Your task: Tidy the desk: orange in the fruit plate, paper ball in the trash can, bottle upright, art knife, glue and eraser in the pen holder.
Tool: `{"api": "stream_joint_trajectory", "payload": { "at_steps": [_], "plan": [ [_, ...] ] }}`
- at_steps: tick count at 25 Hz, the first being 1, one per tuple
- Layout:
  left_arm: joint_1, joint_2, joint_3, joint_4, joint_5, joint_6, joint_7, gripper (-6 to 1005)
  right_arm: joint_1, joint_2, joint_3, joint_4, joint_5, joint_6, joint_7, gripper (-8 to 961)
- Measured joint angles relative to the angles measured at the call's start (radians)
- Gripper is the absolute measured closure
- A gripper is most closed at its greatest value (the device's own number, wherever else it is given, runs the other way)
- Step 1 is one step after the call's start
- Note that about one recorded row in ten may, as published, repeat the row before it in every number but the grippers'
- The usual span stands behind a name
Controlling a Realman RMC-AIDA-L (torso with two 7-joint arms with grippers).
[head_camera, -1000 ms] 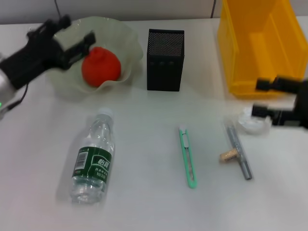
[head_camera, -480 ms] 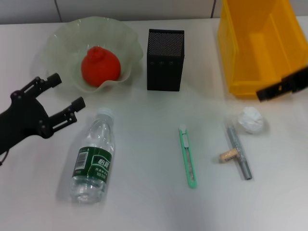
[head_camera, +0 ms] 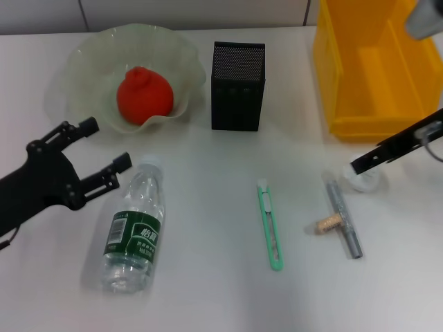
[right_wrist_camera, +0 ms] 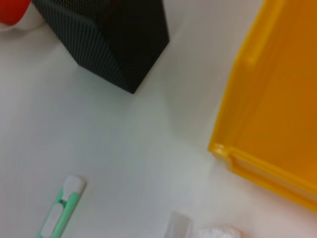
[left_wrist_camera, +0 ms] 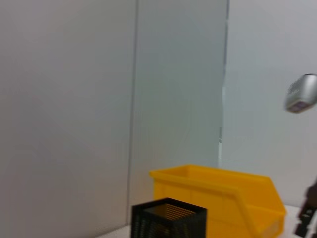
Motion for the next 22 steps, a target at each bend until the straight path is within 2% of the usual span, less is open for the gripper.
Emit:
{"api": "stream_joint_trajectory", "payload": {
  "at_steps": [2, 5, 10, 13, 14, 18, 19, 20, 21, 22],
  "plan": [
    [0.001, 0.000, 0.013, 0.000, 0.000, 0.001, 0.000, 165, 0.007, 0.000, -0.010, 0.022, -0.002, 0.020, -0.001, 136],
    [0.002, 0.001, 0.081, 0.003, 0.000, 0.004, 0.001, 164, 0.048, 0.000, -0.034, 0.129, -0.004, 0.082, -0.008, 140],
    [0.001, 0.001, 0.099, 0.006, 0.000, 0.001, 0.001, 164, 0.085, -0.005, -0.035, 0.205, -0.006, 0.093, -0.018, 145],
    [-0.004, 0.002, 0.102, 0.004, 0.000, -0.007, 0.001, 164, 0.085, -0.005, -0.033, 0.206, -0.008, 0.093, -0.020, 302],
    [-0.004, 0.002, 0.102, 0.004, 0.000, -0.007, 0.001, 164, 0.085, -0.005, -0.033, 0.206, -0.008, 0.093, -0.020, 316],
    [-0.005, 0.002, 0.103, 0.003, 0.000, -0.012, 0.010, 165, 0.068, -0.006, -0.021, 0.142, -0.007, 0.070, -0.022, 374],
    [-0.005, 0.002, 0.105, 0.003, 0.000, -0.010, 0.015, 165, 0.058, -0.006, -0.014, 0.101, -0.006, 0.050, -0.022, 388],
    [-0.005, 0.002, 0.105, 0.003, 0.000, -0.010, 0.015, 165, 0.034, -0.005, 0.012, -0.006, -0.003, 0.008, -0.017, 402],
    [-0.005, 0.002, 0.105, 0.003, 0.000, -0.010, 0.015, 165, 0.034, -0.005, 0.012, -0.006, -0.003, 0.008, -0.017, 417],
    [-0.005, 0.002, 0.109, 0.003, 0.000, -0.006, 0.016, 165, 0.021, -0.004, 0.034, -0.071, -0.002, -0.015, -0.014, 431]
  ]
}}
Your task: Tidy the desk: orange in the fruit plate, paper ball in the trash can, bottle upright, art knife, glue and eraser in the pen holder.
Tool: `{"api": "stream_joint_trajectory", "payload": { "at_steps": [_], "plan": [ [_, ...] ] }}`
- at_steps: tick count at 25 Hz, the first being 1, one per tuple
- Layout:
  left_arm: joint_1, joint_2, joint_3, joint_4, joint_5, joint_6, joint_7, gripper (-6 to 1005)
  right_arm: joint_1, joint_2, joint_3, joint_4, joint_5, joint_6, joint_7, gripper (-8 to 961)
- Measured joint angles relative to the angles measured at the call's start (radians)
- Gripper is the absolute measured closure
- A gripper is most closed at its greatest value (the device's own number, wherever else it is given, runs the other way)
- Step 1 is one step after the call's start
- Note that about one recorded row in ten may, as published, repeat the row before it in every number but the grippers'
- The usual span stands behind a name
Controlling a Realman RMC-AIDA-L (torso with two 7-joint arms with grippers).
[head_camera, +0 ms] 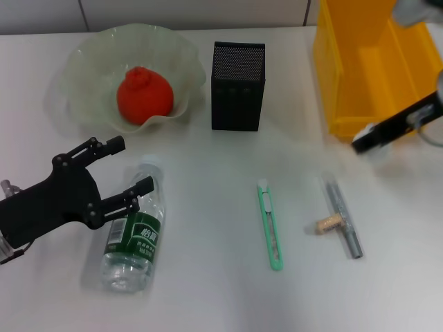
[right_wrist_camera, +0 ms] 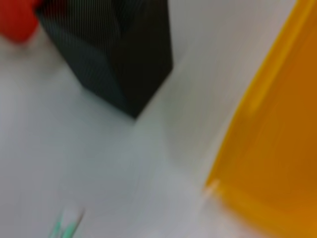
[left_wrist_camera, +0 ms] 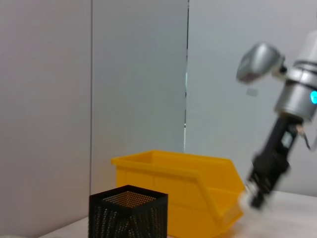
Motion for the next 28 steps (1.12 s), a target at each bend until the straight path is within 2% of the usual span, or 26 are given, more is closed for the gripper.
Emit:
{"api": "stream_joint_trajectory", "payload": {
  "at_steps": [3, 6, 7, 8, 9, 12, 14, 16, 19, 22, 23, 25, 26, 27, 28],
  "plan": [
    [0.001, 0.000, 0.007, 0.003, 0.000, 0.016, -0.005, 165, -0.026, 0.000, 0.081, -0.149, 0.002, -0.027, 0.005, 474],
    [0.001, 0.000, 0.007, 0.003, 0.000, 0.016, -0.005, 165, -0.035, -0.002, 0.160, -0.187, 0.006, 0.046, -0.008, 482],
    [0.003, -0.001, 0.008, 0.003, 0.000, 0.040, -0.006, 165, -0.038, -0.002, 0.179, -0.174, 0.010, 0.094, -0.021, 485],
    [0.005, -0.001, 0.008, 0.003, 0.000, 0.060, -0.009, 164, -0.040, -0.002, 0.193, -0.094, 0.038, 0.227, -0.060, 488],
    [0.005, -0.001, 0.008, 0.003, 0.000, 0.060, -0.009, 164, -0.040, -0.002, 0.193, -0.094, 0.038, 0.227, -0.060, 486],
    [0.003, 0.000, 0.009, 0.013, 0.000, 0.098, -0.056, 164, -0.027, -0.003, 0.194, 0.047, 0.104, 0.368, -0.122, 479],
    [0.002, 0.001, 0.009, 0.032, 0.000, 0.102, -0.105, 164, -0.015, -0.004, 0.197, 0.117, 0.140, 0.409, -0.160, 475],
    [0.007, -0.004, 0.015, 0.102, 0.000, 0.122, -0.207, 164, -0.010, -0.003, 0.199, 0.145, 0.158, 0.428, -0.180, 382],
    [0.008, -0.006, 0.024, 0.131, -0.002, 0.132, -0.256, 165, -0.032, -0.002, 0.198, 0.127, 0.201, 0.435, -0.198, 258],
    [0.009, -0.012, 0.049, 0.248, -0.007, 0.127, -0.436, 165, -0.116, -0.002, 0.198, 0.069, 0.380, 0.421, -0.288, 166],
    [0.008, -0.012, 0.056, 0.278, -0.008, 0.119, -0.482, 165, -0.181, -0.003, 0.194, 0.044, 0.535, 0.399, -0.404, 135],
    [0.008, -0.012, 0.056, 0.278, -0.008, 0.119, -0.482, 166, -0.252, 0.000, 0.186, 0.044, 0.707, 0.357, -0.570, 104],
    [0.010, -0.012, 0.111, 0.366, -0.025, 0.062, -0.609, 166, -0.292, 0.002, 0.178, 0.062, 0.808, 0.324, -0.688, 104],
    [0.010, -0.012, 0.111, 0.366, -0.025, 0.062, -0.609, 166, -0.292, 0.002, 0.178, 0.062, 0.808, 0.324, -0.688, 104],
    [0.028, -0.013, 0.222, 0.464, -0.047, -0.050, -0.734, 166, -0.347, 0.003, 0.163, 0.114, 0.946, 0.263, -0.876, 104]
  ]
}}
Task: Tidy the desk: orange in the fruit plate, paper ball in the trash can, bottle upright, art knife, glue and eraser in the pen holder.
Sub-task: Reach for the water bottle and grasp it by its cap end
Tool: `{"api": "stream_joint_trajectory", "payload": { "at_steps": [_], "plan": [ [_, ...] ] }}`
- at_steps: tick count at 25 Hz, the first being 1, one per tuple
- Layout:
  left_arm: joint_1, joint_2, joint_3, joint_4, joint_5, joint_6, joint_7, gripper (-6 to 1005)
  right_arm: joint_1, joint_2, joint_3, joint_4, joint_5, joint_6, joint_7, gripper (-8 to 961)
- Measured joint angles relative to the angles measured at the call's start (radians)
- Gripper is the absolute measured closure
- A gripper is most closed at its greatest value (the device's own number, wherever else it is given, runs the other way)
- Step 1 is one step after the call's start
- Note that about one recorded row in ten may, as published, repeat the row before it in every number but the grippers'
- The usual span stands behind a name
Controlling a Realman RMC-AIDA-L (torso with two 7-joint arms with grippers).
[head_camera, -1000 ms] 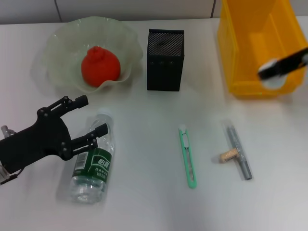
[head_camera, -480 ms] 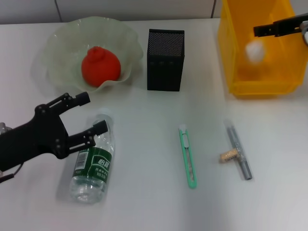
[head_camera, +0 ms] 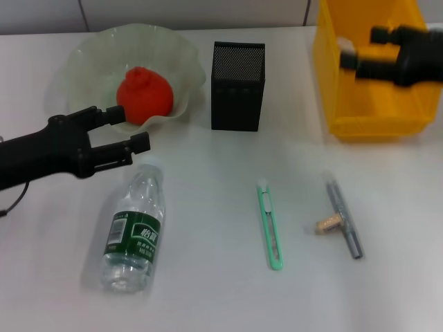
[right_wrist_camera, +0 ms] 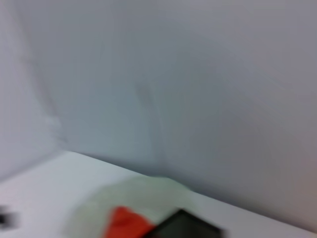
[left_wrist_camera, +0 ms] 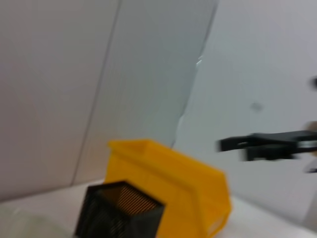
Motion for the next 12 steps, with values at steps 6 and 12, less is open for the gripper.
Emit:
{"api": "stream_joint_trajectory", "payload": {
  "at_steps": [6, 12],
  "plan": [
    [0.104, 0.002, 0.292, 0.291, -0.005, -0.264, -0.279, 167, -0.076, -0.001, -0.006, 0.231, 0.178, -0.140, -0.397, 104],
    [0.242, 0.008, 0.579, 0.707, 0.243, -0.469, -0.685, 168, -0.075, -0.001, 0.015, 0.502, 0.206, -0.238, -0.734, 105]
  ]
}}
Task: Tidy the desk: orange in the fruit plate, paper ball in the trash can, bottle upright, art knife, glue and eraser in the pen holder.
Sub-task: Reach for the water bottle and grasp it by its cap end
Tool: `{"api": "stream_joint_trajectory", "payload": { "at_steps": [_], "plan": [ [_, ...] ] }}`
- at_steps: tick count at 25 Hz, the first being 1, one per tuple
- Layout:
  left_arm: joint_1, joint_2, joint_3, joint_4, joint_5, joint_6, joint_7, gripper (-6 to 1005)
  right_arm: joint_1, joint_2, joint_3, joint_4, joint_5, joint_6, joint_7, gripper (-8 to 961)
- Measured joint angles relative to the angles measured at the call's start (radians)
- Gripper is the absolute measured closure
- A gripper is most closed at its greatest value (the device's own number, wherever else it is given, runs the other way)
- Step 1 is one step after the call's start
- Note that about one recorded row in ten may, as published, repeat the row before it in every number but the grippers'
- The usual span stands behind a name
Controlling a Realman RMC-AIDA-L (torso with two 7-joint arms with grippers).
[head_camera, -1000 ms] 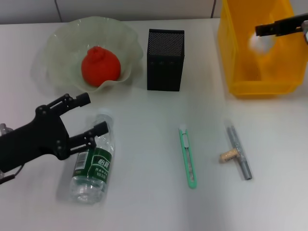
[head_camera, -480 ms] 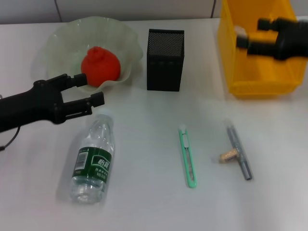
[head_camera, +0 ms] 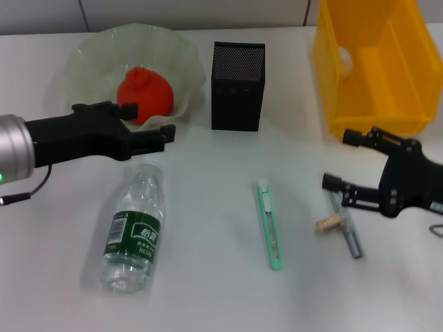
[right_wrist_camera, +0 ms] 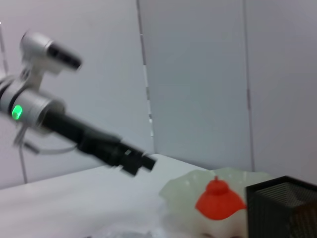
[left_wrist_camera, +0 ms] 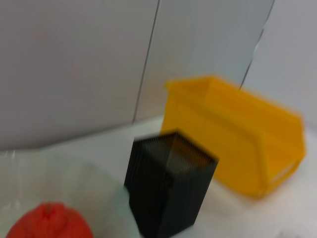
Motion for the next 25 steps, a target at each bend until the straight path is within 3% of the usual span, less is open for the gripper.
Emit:
{"api": "stream_joint_trajectory", "payload": {
  "at_steps": [4, 8, 20, 25],
  "plan": [
    [0.027, -0.002, 0.151, 0.179, 0.304, -0.032, -0.328, 169, 0.005, 0.001, 0.003, 0.092, 0.002, -0.021, -0.131, 105],
    [-0.012, -0.005, 0.292, 0.220, 0.596, -0.017, -0.629, 169, 0.015, -0.002, 0.000, 0.183, 0.011, -0.033, -0.244, 105],
    [-0.070, -0.008, 0.282, 0.073, 0.627, -0.100, -0.673, 171, 0.041, -0.003, 0.001, 0.263, 0.008, -0.014, -0.288, 105],
    [-0.128, -0.008, 0.278, -0.016, 0.604, -0.119, -0.675, 172, 0.042, -0.001, 0.001, 0.270, 0.007, -0.006, -0.289, 106]
  ]
}}
